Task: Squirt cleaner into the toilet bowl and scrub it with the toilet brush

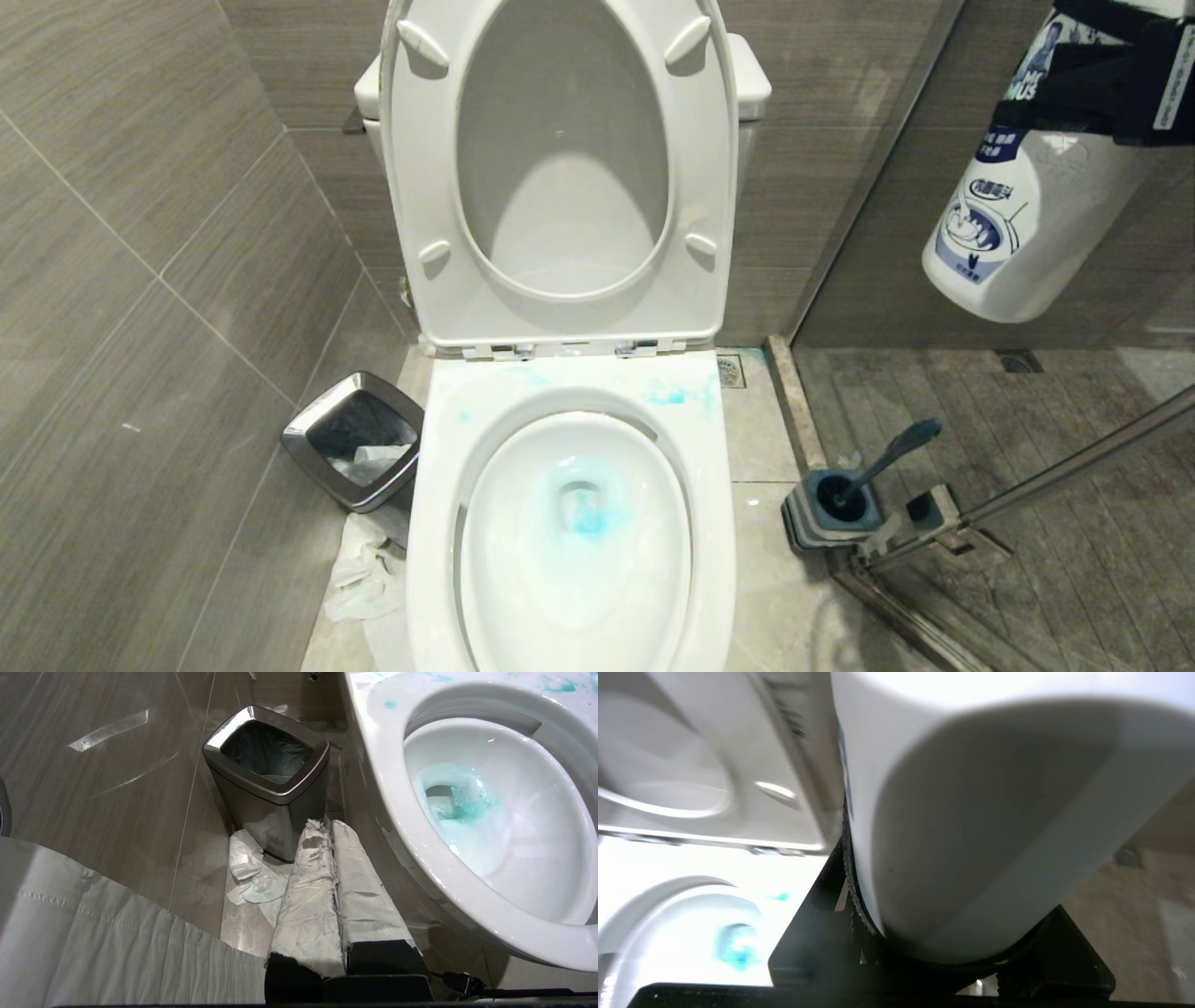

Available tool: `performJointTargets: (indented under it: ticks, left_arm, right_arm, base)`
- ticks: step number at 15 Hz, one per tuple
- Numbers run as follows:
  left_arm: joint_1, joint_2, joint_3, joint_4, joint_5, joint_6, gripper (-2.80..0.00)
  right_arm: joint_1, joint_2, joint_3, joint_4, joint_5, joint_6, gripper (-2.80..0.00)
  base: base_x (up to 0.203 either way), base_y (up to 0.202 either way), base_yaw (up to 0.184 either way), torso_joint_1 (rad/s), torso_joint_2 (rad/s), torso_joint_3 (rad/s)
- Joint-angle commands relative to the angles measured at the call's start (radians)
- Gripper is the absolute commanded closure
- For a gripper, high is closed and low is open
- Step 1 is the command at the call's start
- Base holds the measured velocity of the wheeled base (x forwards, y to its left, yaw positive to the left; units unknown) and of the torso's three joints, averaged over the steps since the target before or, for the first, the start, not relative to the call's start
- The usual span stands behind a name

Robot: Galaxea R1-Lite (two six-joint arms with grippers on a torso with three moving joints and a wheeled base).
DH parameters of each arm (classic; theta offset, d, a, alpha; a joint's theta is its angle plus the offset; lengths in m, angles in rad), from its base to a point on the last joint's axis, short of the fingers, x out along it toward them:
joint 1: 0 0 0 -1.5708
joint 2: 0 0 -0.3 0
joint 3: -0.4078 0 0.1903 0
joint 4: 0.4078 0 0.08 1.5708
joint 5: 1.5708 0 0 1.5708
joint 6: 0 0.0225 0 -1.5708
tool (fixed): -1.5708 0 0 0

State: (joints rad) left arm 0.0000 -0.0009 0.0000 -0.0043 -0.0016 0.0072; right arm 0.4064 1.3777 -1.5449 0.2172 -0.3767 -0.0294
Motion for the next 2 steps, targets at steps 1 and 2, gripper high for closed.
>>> performJointTargets:
  ticks: [1, 2]
  left_arm:
    - [0.0, 0.001, 0.002, 0.0, 0.0, 0.0, 0.0]
    - [0.0, 0.001, 0.002, 0.0, 0.0, 0.0, 0.0]
  right_arm:
    - [-0.001, 0.001, 0.071, -0.1, -0.025, 0.003, 0.0]
    - [-0.009, 0.014, 0.11, -0.2, -0.029, 0.003, 0.0]
  base:
    - [0.0, 0.0, 0.0, 0.0, 0.0, 0.0]
    - [0.0, 0.0, 0.0, 0.0, 0.0, 0.0]
